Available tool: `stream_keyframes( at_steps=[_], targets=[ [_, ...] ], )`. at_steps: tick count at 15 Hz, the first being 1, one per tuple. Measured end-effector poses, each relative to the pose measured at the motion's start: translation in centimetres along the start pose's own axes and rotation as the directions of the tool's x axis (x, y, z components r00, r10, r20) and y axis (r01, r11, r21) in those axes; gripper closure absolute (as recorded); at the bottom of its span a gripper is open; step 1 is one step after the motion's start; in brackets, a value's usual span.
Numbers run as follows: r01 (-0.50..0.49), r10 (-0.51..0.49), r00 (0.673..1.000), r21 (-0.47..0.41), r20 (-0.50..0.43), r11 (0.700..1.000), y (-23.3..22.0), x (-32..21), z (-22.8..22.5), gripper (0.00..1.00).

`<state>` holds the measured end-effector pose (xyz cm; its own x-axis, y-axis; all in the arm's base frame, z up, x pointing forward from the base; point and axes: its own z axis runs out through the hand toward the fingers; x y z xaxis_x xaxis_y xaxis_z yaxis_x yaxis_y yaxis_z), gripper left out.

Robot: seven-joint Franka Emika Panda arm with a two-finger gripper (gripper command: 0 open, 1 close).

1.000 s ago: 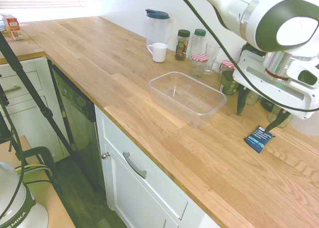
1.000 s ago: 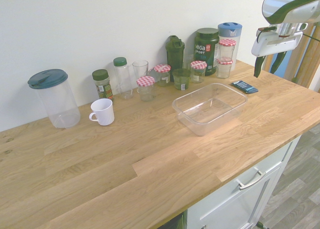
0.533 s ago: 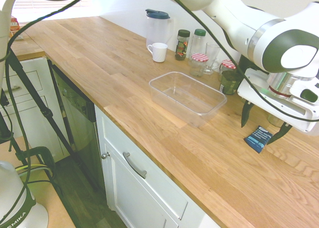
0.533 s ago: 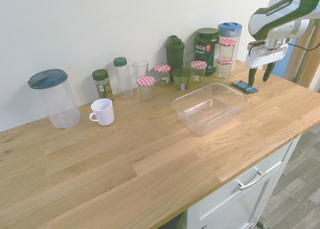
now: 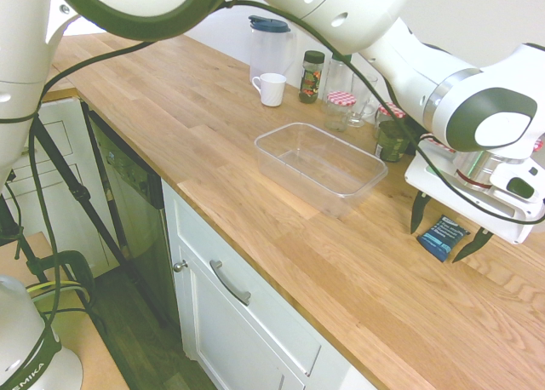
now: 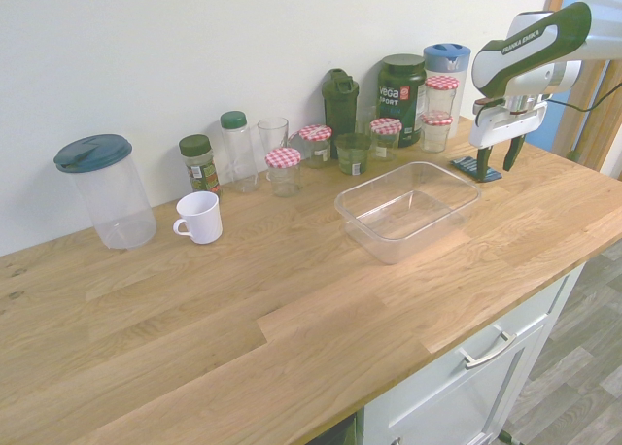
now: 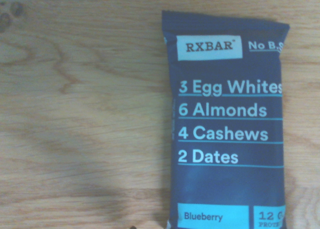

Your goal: Put the protein bar into the container

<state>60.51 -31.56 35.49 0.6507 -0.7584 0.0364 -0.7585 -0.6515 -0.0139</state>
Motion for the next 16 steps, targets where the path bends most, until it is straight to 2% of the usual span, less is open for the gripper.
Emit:
stream_keyframes(
  at_steps=[16],
  targets=[
    [0.02, -0.02, 0.999, 0.009, -0.031, 1.0, -0.5, 1.5, 1.0, 1.0]
  ],
)
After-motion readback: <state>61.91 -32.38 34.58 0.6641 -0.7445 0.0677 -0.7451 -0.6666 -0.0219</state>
